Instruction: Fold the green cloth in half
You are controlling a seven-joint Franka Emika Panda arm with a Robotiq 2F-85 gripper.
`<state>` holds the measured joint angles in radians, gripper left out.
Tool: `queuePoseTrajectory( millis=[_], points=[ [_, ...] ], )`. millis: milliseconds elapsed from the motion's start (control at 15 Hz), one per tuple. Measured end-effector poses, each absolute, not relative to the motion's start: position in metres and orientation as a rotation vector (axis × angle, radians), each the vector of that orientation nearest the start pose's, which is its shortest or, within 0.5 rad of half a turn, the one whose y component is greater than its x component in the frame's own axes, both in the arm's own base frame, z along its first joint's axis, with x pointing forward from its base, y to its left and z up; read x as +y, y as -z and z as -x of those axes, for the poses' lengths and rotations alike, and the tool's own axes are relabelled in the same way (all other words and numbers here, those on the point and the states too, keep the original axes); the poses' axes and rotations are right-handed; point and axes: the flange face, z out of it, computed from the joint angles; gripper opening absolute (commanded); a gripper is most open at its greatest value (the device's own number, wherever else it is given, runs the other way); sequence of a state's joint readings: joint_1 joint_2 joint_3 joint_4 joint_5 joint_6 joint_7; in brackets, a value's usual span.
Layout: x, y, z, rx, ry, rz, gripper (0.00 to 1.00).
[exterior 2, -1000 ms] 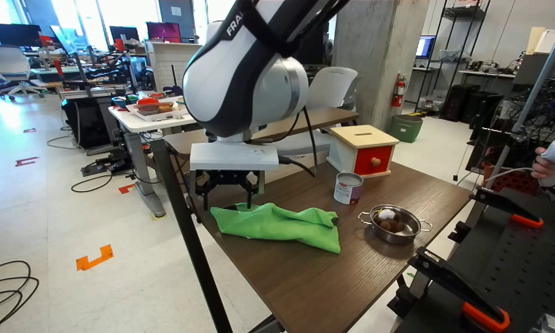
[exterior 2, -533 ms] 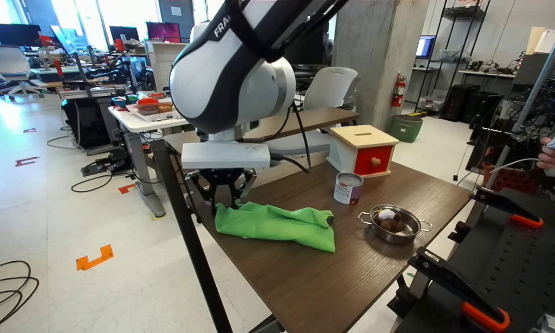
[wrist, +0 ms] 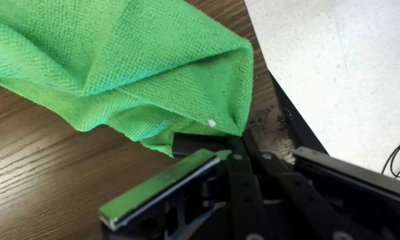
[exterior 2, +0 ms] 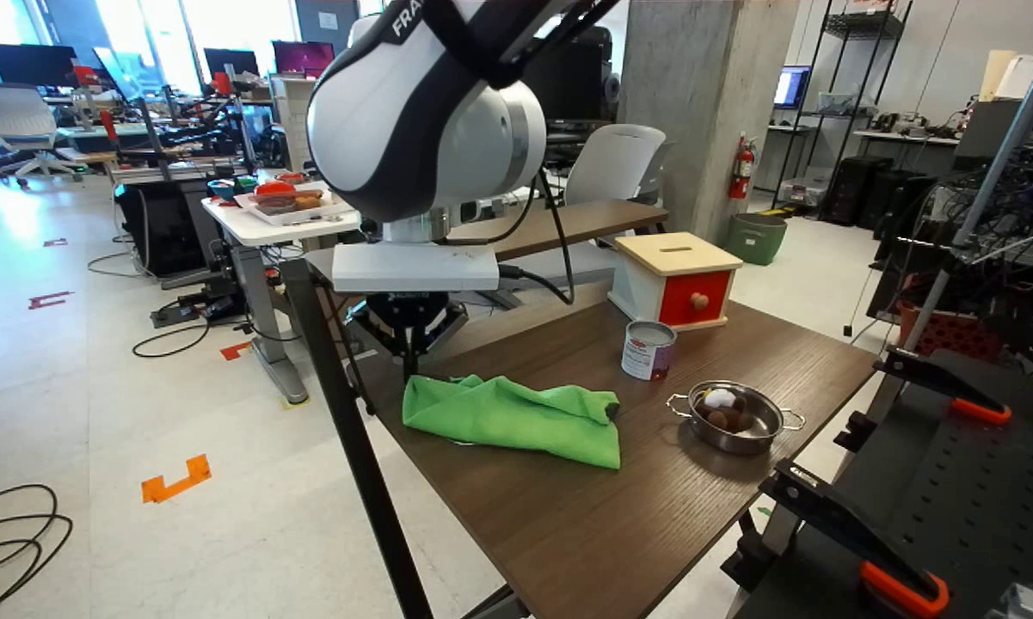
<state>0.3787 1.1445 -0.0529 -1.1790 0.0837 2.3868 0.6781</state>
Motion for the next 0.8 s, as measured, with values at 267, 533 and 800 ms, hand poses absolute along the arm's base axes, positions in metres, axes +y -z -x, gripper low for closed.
queuePoseTrajectory(
  millis=[267,533,800],
  points=[
    [0.240,-0.117,-0.707,0.555,0.094,3.043,0.00],
    [0.212,-0.159,-0.691,0.605,0.080,3.054,0.00],
    [0.173,-0.192,-0.662,0.652,0.051,3.088,0.00]
  ],
)
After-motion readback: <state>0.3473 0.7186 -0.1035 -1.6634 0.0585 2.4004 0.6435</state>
